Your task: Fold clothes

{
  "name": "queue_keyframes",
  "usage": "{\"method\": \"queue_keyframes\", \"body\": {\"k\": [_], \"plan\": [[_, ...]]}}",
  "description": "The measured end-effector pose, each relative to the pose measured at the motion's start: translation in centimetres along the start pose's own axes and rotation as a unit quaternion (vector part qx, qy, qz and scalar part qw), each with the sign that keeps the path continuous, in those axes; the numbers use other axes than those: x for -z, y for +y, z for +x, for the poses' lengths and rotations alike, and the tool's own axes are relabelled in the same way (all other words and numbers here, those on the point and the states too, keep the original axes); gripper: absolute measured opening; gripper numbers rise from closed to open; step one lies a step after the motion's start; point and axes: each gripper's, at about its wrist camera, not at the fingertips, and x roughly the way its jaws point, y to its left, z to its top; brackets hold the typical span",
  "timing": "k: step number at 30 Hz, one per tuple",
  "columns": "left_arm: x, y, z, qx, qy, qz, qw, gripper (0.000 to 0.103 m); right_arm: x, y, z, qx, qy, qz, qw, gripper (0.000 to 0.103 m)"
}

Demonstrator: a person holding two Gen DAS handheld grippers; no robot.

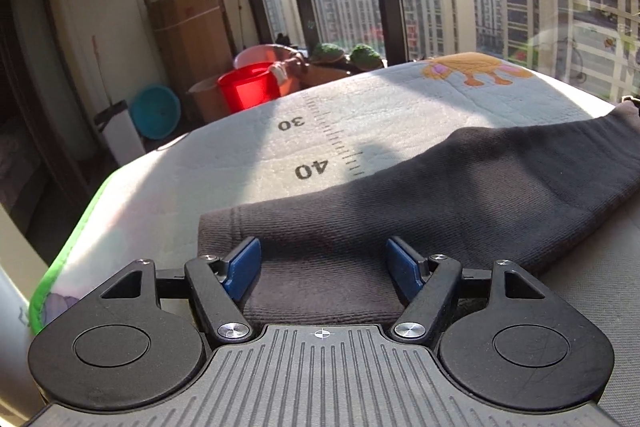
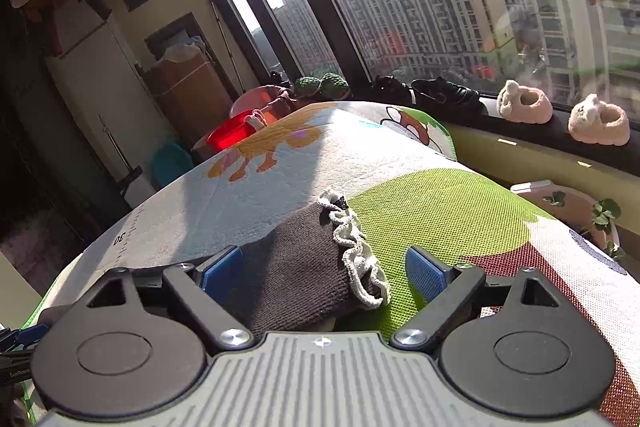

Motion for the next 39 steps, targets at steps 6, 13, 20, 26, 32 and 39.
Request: {"method": "queue_keyframes", "body": {"k": [6, 13, 20, 26, 32, 39], "plan": [[-0.8, -0.5, -2.7, 0.08, -0.026, -0.056, 0.9949, 0.093, 0.0, 0.2, 0.1, 0.001, 0.001, -0.003, 1.0, 0.092], [-0.1, -3.4, -1.3, 0.206, -0.006, -0.107, 0.9726, 0.095, -0.3, 0.4, 0.1, 0.006, -0.007, 0.002, 1.0, 0.091], [1.1, -4.5, -0.3, 0.216, -0.015, -0.108, 0.9704, 0.103, 0.1, 1.3, 0.2, -0.001, 0.001, -0.041, 0.999, 0.049], [1.4, -4.4, -0.3, 0.219, -0.017, -0.114, 0.9689, 0.103, 0.4, 1.9, -0.3, 0.027, -0.023, -0.055, 0.998, 0.023], [1.5, -4.4, -0.3, 0.219, -0.018, -0.115, 0.9687, 0.103, 0.2, 1.3, -0.5, 0.063, -0.037, -0.027, 0.997, 0.021], [1.6, -4.2, -0.6, 0.224, -0.023, -0.127, 0.966, 0.103, 0.2, 0.1, -0.4, 0.075, -0.039, 0.012, 0.996, 0.033]]}}
